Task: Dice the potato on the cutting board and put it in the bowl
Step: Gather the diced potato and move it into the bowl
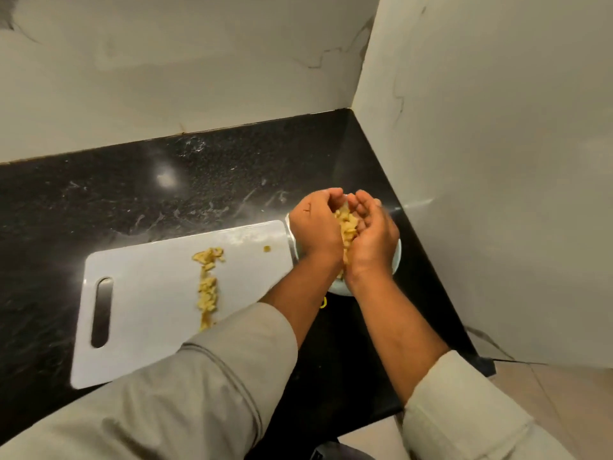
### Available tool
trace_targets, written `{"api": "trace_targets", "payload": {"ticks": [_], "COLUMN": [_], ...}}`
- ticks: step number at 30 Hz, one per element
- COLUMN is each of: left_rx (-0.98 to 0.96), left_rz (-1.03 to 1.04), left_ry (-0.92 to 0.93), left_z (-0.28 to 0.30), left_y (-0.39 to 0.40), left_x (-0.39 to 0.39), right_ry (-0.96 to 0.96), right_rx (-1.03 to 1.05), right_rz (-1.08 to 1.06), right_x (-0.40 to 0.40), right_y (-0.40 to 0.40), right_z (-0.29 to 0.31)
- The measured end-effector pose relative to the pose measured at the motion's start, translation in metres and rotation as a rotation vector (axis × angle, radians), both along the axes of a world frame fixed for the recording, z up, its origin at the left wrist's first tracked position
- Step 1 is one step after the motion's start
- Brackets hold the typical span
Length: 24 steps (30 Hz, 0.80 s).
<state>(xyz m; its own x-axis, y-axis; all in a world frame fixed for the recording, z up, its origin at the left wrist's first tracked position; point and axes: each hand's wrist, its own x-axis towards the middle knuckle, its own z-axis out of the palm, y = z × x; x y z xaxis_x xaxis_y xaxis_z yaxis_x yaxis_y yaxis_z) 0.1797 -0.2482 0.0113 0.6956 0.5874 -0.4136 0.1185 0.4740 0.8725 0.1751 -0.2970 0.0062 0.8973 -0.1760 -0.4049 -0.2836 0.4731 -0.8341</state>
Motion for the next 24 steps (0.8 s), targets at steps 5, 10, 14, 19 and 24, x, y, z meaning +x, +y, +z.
{"api": "trace_targets", "payload": {"ticks": [5,10,14,19,24], "left_rx": [0.155,-0.132,-0.448,-0.629,-0.332], "left_rz": [0.108,0.109,0.027,-0.085,-0.106], "left_ry": [-0.059,-0.174,-0.226,-0.325,-0.322], "left_z": [-0.009,-0.007,-0.004,0.004,-0.003], "left_y": [-0.004,0.001,0.009,0.021,0.066], "left_x": [0.013,0.011,0.004,-0.006,-0.037], "right_ry": [-0.115,-0.330,-0.315,-0.579,-0.564], "right_rx": [-0.331,-0.425,-0.574,-0.769,-0.919], "right_rz": [0.020,0.240,0.317,0.477,0.335], "right_x": [0.013,-0.007,0.004,0.001,0.002], "right_y": [-0.015,-0.007,-0.009,-0.009,-0.008], "right_z": [-0.011,-0.015,-0.021,-0.024,-0.013]}}
